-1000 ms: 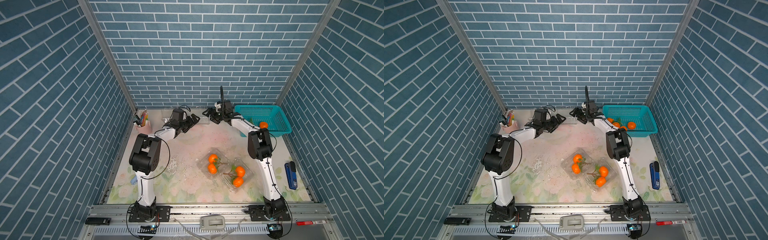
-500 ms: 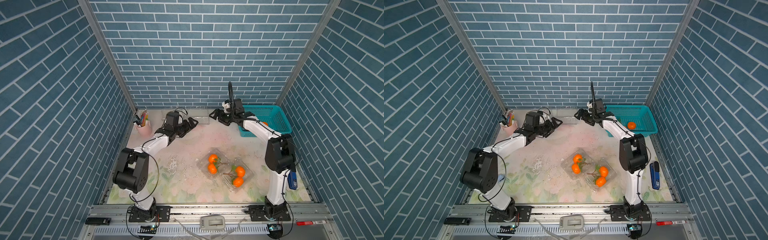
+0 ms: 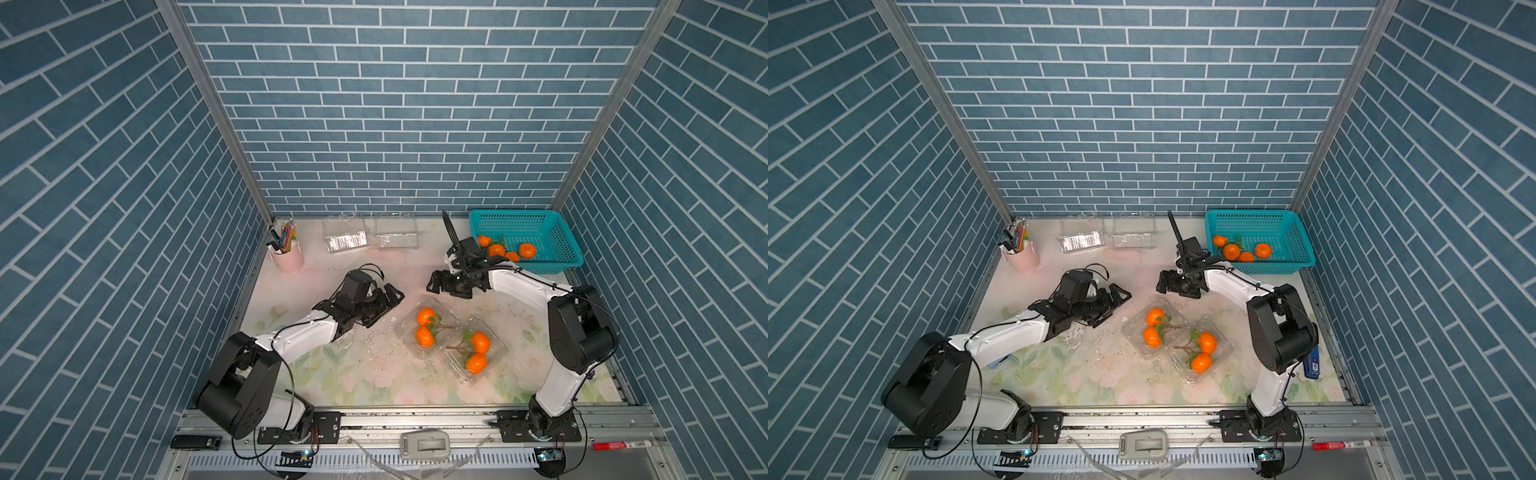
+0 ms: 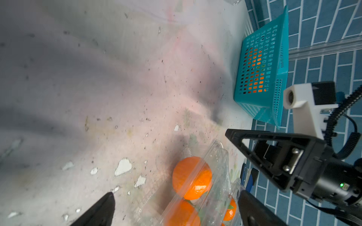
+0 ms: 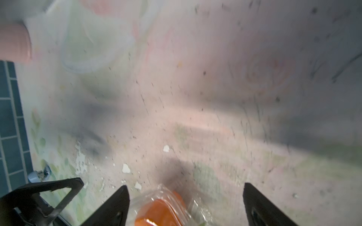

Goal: Take oranges out of containers
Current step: Move the packing box to the center of the board.

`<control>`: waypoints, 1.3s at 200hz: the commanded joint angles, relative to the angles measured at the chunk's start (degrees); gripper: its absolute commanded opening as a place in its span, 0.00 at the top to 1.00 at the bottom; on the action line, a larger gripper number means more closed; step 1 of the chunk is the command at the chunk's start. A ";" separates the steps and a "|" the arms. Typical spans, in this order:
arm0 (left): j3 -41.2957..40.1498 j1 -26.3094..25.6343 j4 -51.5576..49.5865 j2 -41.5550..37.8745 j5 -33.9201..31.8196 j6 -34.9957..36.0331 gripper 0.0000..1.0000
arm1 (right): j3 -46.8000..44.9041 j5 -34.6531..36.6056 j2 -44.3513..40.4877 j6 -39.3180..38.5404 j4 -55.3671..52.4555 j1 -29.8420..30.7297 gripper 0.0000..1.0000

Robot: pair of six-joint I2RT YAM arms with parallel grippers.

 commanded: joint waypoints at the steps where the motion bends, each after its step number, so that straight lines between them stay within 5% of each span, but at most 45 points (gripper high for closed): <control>1: -3.01 -3.15 3.69 -2.03 -3.37 -5.89 0.01 | -2.16 1.62 -3.49 -1.16 -0.18 1.76 0.10; 53: -6.72 -8.15 8.98 -1.36 -4.70 -13.05 0.01 | -4.20 1.25 -4.30 1.77 2.26 4.04 0.10; 119: -9.37 -8.85 2.40 -8.72 -7.04 -15.49 0.01 | -4.20 0.81 -5.53 1.34 1.34 3.95 0.10; 193: -9.97 -14.38 12.80 -2.24 -7.11 -23.79 0.01 | -6.59 -1.29 -6.85 3.16 2.37 4.18 0.10; 260: -3.90 -9.50 14.02 3.02 -5.83 -21.27 0.01 | -4.00 -3.65 -4.94 5.35 3.22 4.35 0.11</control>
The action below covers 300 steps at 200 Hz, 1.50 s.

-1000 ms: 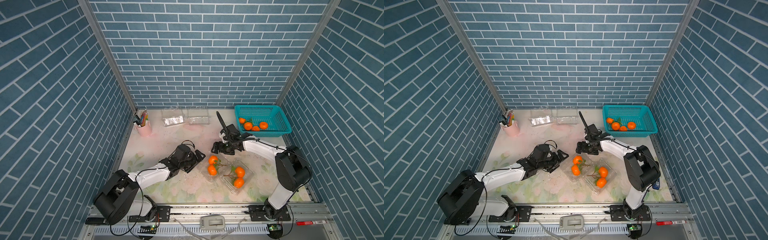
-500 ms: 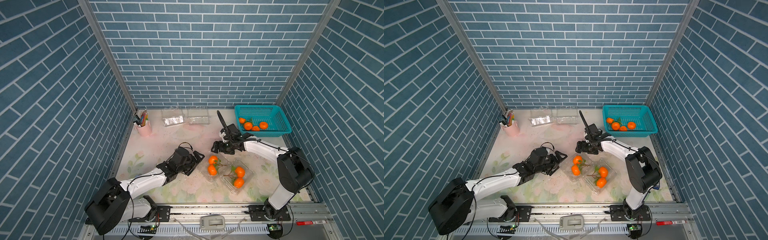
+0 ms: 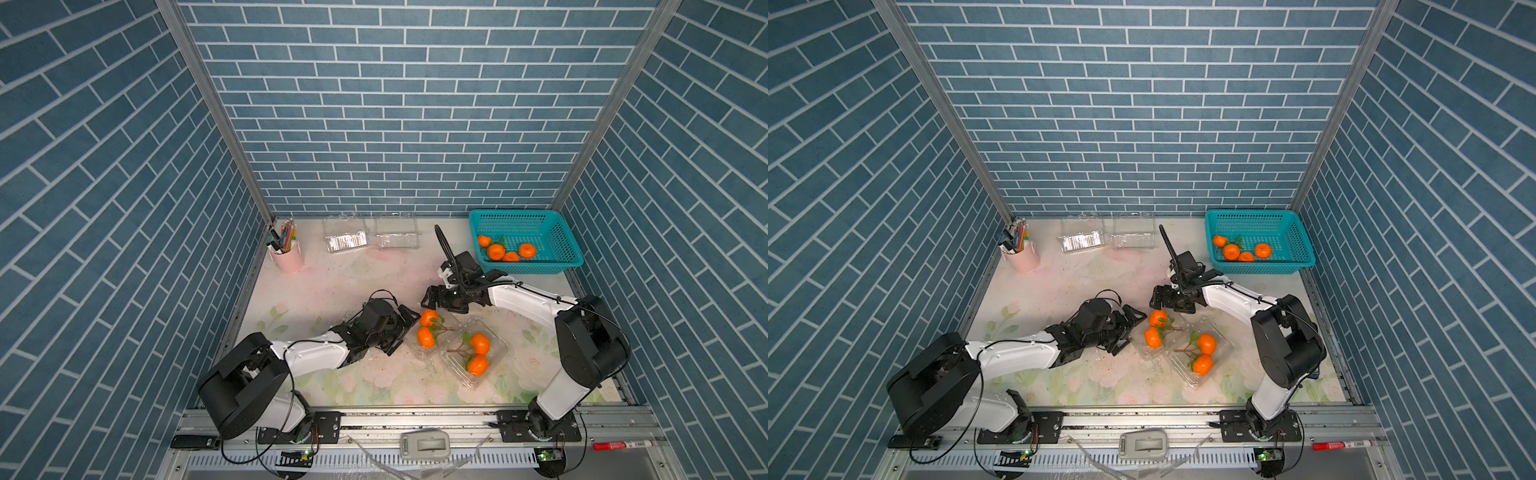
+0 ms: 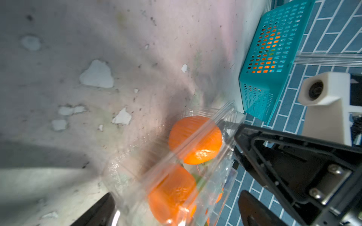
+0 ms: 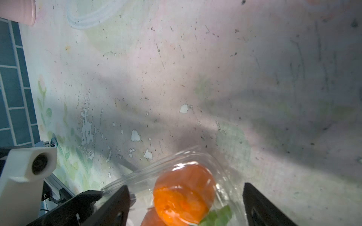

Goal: Take oranges out of containers
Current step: Move the packing box to the center of the board, then open the packing box at the center of the board.

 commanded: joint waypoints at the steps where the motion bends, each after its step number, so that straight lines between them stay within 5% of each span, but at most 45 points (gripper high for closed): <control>1: 2.38 3.80 1.43 0.74 0.51 1.98 0.01 | 2.83 -1.04 0.10 1.74 -0.60 0.13 0.11; 63: 15.46 20.75 -5.84 9.85 9.53 13.73 0.01 | 13.81 -4.10 9.60 7.13 3.38 -1.23 0.11; 126: 28.55 27.62 -9.32 22.99 15.26 20.48 0.01 | 24.87 -4.79 18.69 8.54 2.92 -5.26 0.12; 191: 28.04 28.82 -21.82 14.21 13.22 34.53 0.01 | 14.99 -6.99 11.06 1.77 7.53 -8.33 0.12; 300: 28.18 25.83 -17.83 17.88 13.92 34.19 0.01 | 7.98 -14.75 11.18 7.80 23.27 -7.00 0.15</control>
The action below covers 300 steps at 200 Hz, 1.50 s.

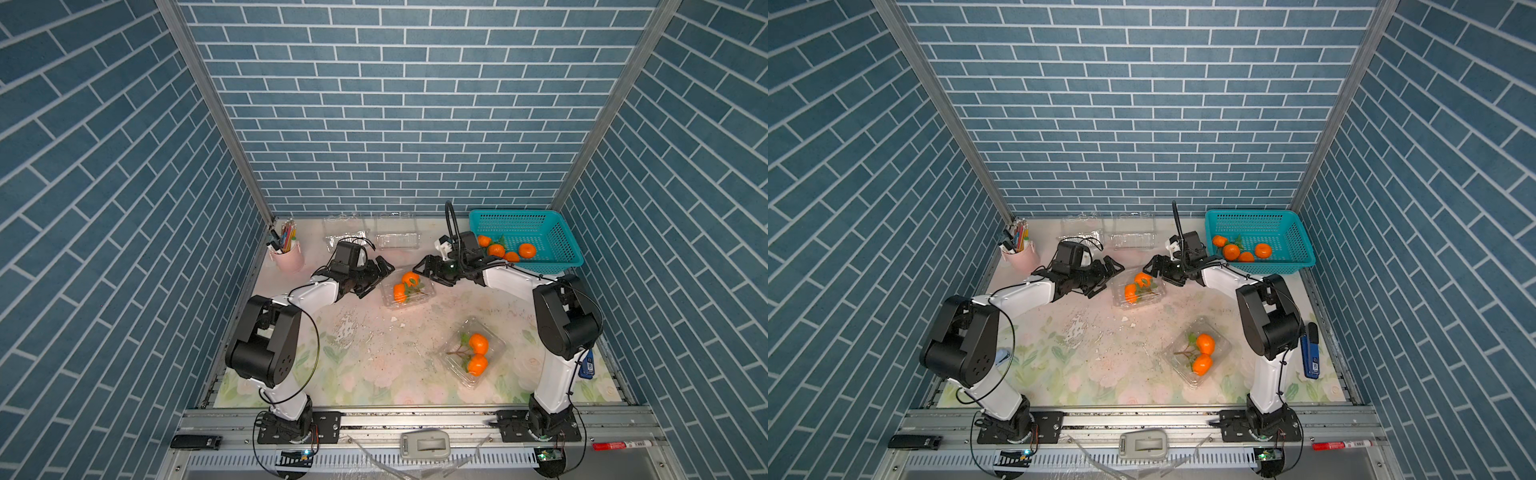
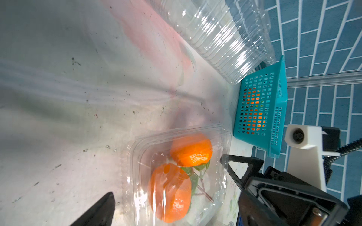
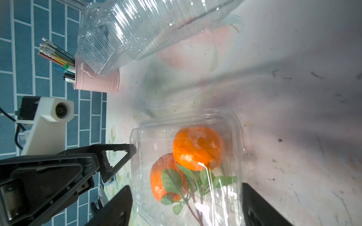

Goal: Take oranges out of containers
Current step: Open the packing box at the center of the board.

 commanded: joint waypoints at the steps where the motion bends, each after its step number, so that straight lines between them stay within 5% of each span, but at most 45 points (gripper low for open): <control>1: 2.27 -0.49 0.23 2.30 0.20 0.88 0.01 | -1.48 -2.17 -1.17 2.62 4.03 0.08 0.15; 243: 11.37 -0.86 2.59 11.66 1.07 -1.19 0.01 | -8.99 -11.75 -1.66 20.43 27.88 -1.91 0.30; 300: 12.07 -0.90 4.00 12.19 1.68 -1.94 0.01 | -8.65 -12.79 -0.46 22.36 26.19 -1.78 0.36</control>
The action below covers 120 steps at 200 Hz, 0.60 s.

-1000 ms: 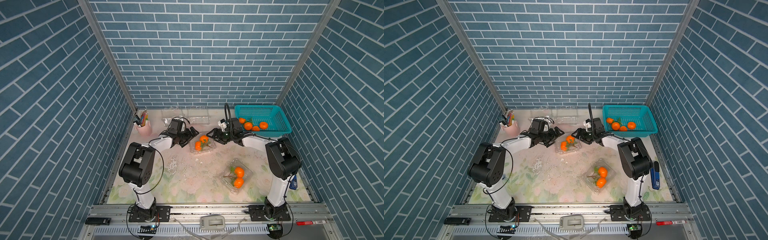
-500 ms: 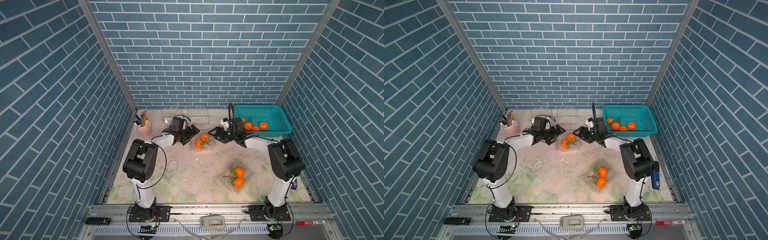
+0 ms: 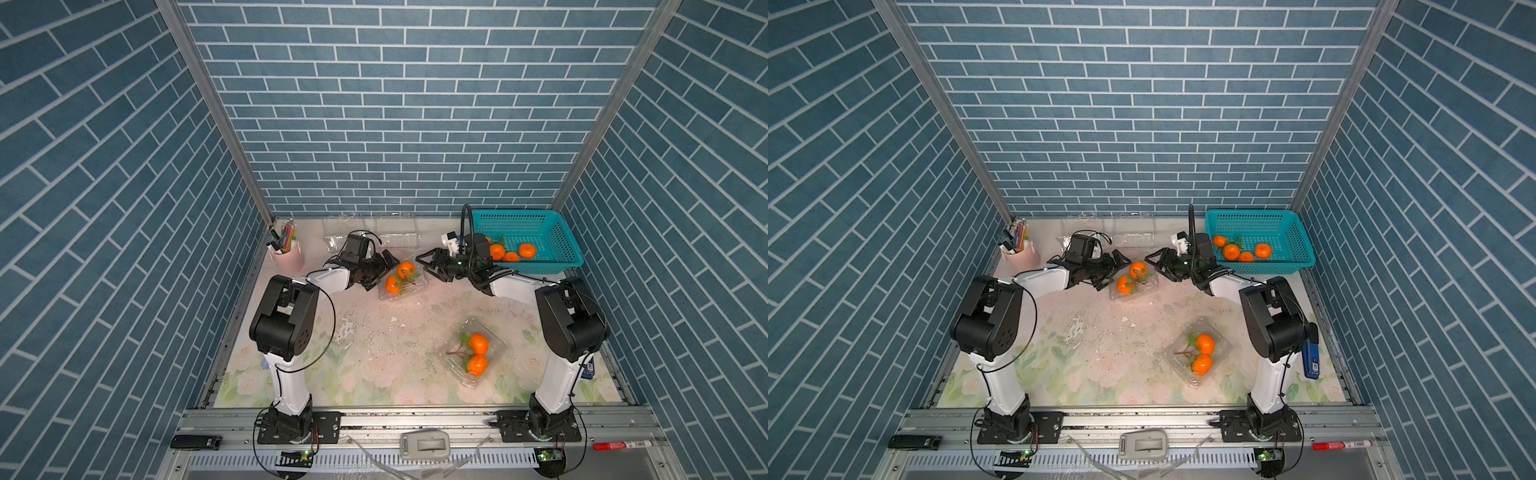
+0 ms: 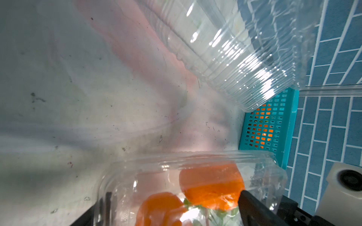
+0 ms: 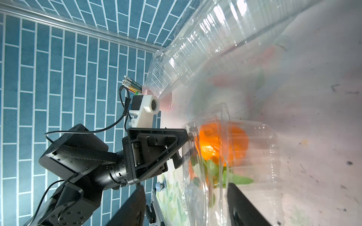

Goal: Take oranges out of containers
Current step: Open the packing box at the center of the board.

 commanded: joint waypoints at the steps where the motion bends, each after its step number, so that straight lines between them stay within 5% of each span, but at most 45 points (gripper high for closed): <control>1: 2.00 -0.38 3.39 0.78 1.80 -0.67 0.01 | 0.00 -2.81 1.30 2.59 0.55 0.41 0.36; 120: 1.34 0.21 5.15 0.83 2.95 -1.06 0.01 | -0.79 -5.98 2.88 2.59 1.29 1.95 0.42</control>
